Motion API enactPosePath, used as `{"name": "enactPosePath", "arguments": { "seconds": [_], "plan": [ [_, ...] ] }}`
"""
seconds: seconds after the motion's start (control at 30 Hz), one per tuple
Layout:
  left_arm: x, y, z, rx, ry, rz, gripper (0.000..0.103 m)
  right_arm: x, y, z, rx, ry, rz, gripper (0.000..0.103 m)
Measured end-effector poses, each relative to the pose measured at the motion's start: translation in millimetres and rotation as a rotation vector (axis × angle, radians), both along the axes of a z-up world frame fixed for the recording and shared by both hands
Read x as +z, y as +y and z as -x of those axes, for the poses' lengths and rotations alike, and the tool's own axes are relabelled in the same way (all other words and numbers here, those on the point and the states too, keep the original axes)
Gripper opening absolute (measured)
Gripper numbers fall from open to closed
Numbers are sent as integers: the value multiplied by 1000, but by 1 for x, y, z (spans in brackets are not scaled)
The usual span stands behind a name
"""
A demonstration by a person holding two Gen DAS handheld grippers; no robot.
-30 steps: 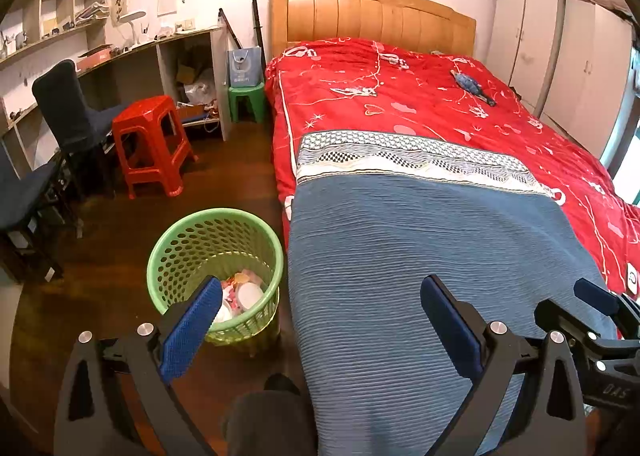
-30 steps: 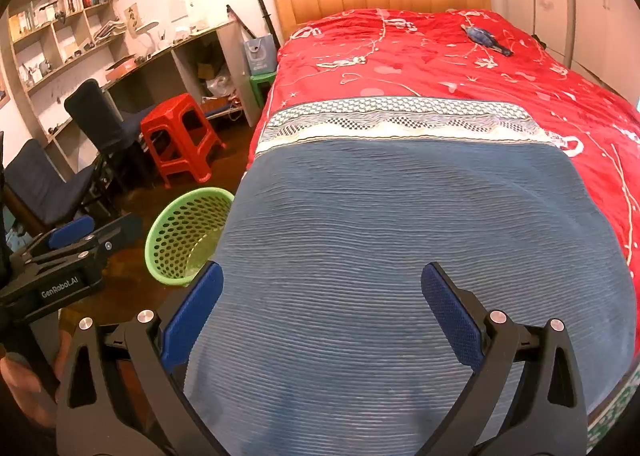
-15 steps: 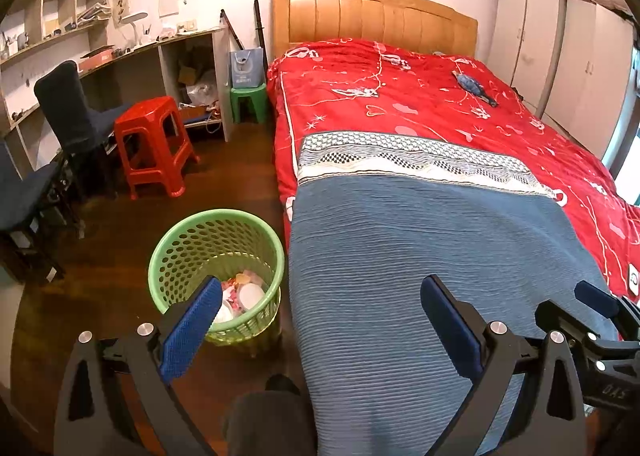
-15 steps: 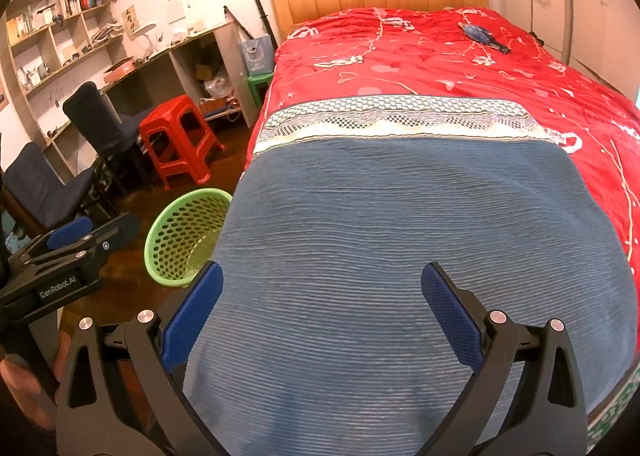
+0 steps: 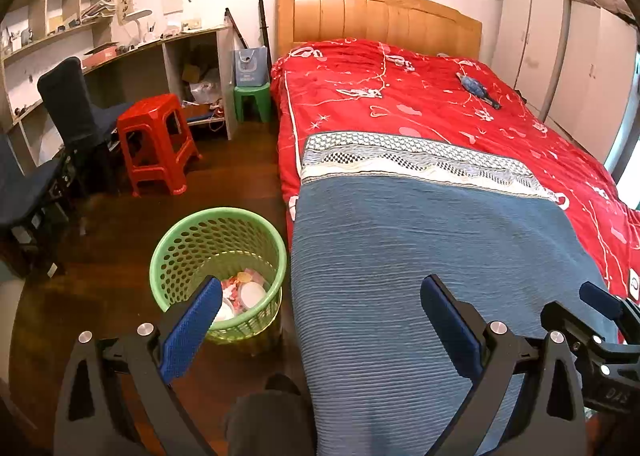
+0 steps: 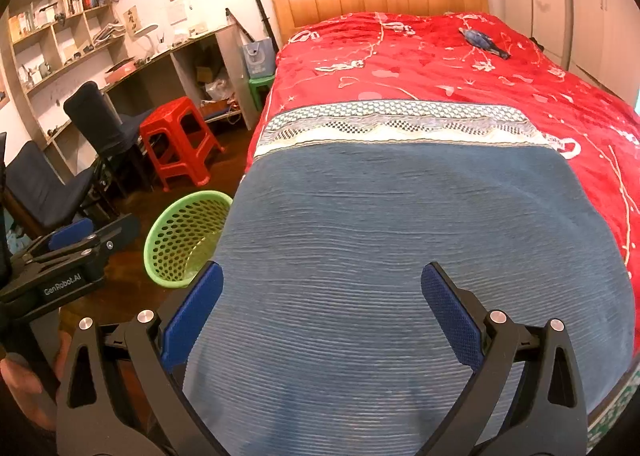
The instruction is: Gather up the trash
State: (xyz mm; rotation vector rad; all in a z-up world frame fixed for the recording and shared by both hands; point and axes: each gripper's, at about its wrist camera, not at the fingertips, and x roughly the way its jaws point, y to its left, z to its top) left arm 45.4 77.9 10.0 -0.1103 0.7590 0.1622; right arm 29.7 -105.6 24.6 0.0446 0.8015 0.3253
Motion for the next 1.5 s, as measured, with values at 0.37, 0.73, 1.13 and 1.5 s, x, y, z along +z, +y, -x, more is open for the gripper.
{"name": "enactPosePath", "arguments": {
  "seconds": [0.37,0.73,1.13,1.5],
  "plan": [
    [4,-1,4,10,-18,-5,96,3,0,4,-1,-19,-2,98],
    [7,0,7,16,-27,-8,96,5,-3,6,-10,-38,2,98],
    [11,0,10,28,-30,-19,96,6,-1,6,0,-48,7,98],
    [10,2,8,50,-27,-27,96,6,1,5,9,-51,7,98]
  ]
}}
